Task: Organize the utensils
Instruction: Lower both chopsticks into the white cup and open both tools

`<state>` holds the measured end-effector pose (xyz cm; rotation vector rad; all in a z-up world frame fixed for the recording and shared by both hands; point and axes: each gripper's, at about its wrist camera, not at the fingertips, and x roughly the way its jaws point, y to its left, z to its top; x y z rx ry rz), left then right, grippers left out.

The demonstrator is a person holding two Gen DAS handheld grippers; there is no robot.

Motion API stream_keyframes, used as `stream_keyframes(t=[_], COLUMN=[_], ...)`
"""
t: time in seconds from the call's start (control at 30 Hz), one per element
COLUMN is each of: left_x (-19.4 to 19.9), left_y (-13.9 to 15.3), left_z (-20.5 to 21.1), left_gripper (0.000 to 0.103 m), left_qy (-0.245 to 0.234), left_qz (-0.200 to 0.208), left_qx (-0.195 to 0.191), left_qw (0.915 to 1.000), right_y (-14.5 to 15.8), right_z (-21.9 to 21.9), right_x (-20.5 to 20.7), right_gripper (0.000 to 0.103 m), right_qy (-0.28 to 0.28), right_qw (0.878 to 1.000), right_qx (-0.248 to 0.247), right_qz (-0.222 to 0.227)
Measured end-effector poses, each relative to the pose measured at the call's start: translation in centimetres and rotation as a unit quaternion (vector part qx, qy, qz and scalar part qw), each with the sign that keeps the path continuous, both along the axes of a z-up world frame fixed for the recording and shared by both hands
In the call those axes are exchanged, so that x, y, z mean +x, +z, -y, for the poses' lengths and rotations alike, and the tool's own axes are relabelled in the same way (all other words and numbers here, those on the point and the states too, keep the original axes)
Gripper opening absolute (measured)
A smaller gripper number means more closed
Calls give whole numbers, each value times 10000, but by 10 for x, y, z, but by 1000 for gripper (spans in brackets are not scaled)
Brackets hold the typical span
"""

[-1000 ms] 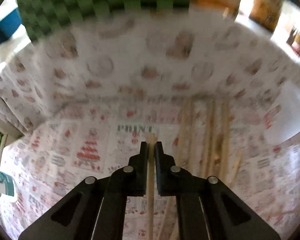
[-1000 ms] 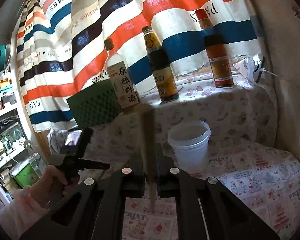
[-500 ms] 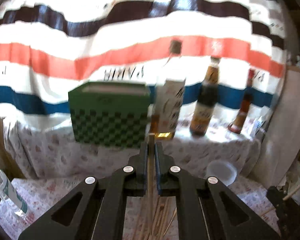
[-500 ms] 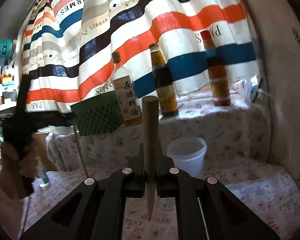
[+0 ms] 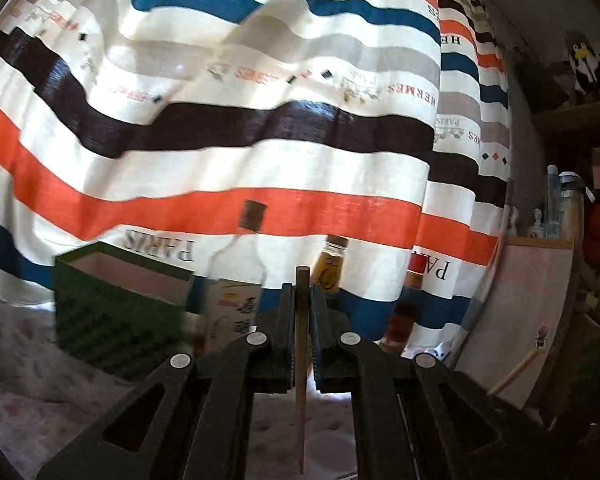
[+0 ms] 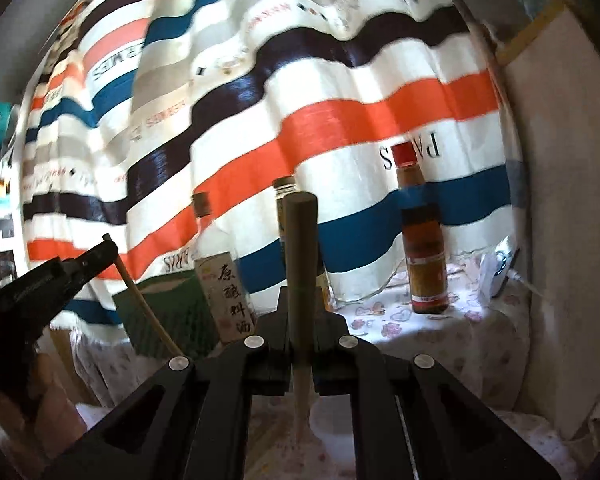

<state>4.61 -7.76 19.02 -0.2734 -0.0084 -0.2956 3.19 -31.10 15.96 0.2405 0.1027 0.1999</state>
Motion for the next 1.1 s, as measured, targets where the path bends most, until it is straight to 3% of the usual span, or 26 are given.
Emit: stream_keyframes(t=[0.07, 0.2, 0.3, 0.43, 0.57, 0.77, 0.97, 1.07, 1.1], left_x=[13, 37, 46, 63, 78, 87, 80, 72, 70], left_y=[-3, -7, -16, -37, -61, -81, -87, -90, -88], left_z=[12, 30, 46, 57, 59, 59, 75, 85, 86], left_gripper=[6, 6, 6, 6, 6, 6, 6, 9, 17], left_qy=[-9, -368, -393, -603, -721, -1040, -866, -649, -674], left_qz=[5, -118, 10, -336, -769, -1215, -1233, -1126, -1126], left_qx=[-3, 23, 247, 250, 206, 297, 954, 1329, 1347], left_qw=[10000, 9993, 9989, 9973, 9942, 9867, 9840, 9826, 9822], right_y=[-5, -19, -33, -43, -55, -67, -79, -82, -82], right_z=[6, 13, 27, 31, 31, 42, 41, 32, 30], right_x=[16, 37, 49, 62, 83, 101, 118, 124, 122], right_gripper=[8, 8, 8, 8, 8, 8, 9, 21, 40], right_qy=[-53, -579, -328, -399, 664, 889, 668, 611, 640], right_qw=[9998, 9983, 9985, 9978, 9923, 9844, 9787, 9747, 9753], right_qx=[191, 34, 406, 301, 433, 694, 467, 173, 134], right_qz=[-92, -60, -158, -426, -947, -1352, -1885, -2142, -2107])
